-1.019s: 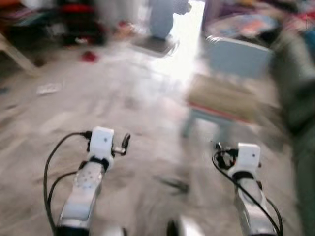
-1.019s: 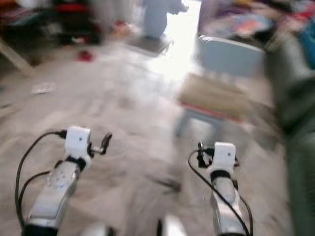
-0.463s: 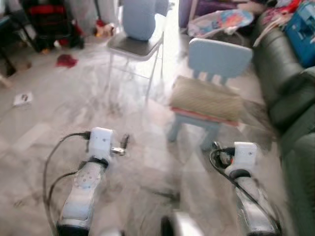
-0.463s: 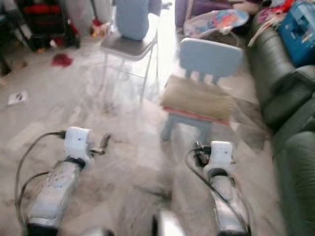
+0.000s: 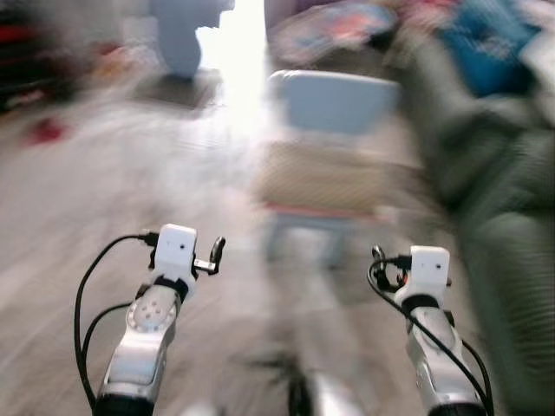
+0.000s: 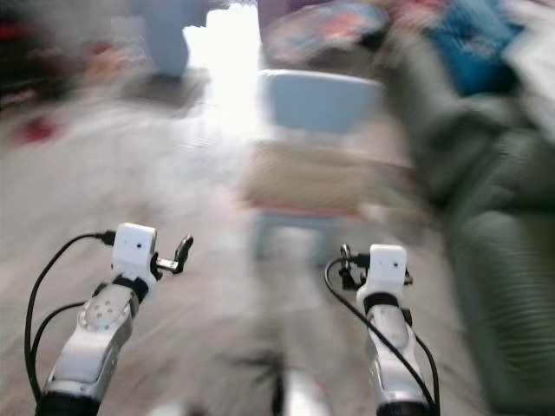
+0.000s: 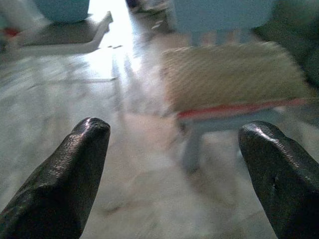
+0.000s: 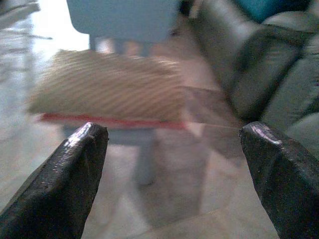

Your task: Move the pillow to the sofa

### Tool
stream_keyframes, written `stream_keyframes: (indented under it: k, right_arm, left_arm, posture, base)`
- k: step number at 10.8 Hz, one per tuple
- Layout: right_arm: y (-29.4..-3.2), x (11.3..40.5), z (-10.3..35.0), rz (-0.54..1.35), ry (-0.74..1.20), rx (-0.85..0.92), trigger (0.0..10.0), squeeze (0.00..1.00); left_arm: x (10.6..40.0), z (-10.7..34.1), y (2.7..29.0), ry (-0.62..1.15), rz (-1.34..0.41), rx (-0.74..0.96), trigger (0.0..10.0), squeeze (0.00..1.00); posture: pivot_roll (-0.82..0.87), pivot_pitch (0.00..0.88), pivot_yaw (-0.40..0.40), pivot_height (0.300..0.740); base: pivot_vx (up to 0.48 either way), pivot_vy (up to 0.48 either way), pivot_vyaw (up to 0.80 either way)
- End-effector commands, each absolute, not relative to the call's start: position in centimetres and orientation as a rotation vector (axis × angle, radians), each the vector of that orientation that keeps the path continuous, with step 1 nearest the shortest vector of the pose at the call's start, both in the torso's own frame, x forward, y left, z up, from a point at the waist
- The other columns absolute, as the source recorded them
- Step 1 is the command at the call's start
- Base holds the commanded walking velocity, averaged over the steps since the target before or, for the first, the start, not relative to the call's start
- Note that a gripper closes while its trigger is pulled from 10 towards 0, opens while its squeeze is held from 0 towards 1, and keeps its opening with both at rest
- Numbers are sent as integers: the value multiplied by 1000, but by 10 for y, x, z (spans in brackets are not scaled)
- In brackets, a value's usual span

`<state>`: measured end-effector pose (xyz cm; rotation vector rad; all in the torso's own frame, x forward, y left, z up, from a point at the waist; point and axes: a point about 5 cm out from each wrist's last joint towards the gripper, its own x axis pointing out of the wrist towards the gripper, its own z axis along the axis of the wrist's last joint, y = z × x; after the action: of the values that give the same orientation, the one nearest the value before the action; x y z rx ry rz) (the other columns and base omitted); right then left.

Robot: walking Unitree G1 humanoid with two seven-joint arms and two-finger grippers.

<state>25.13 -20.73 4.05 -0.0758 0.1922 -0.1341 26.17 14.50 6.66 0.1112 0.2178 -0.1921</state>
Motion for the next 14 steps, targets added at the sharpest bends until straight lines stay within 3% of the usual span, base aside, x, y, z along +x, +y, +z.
stream_keyframes:
  k: [1,11,14]
  right_arm:
    - [-210,251,39,-148,202,-66,10000,0]
    - [-202,256,39,-107,190,-77,10000,0]
    - [-199,258,39,-98,182,-72,10000,0]
  left_arm:
    - [261,66,138,222,-223,111,10000,0]
    - [265,64,130,228,-203,97,10000,0]
    - [266,63,133,213,-135,137,10000,0]
  posture:
    - [-22,114,-37,740]
    - [-26,104,-44,740]
    - [-17,88,-61,740]
  base:
    - [461,0,-413]
    - [442,0,0]
    - [0,0,0]
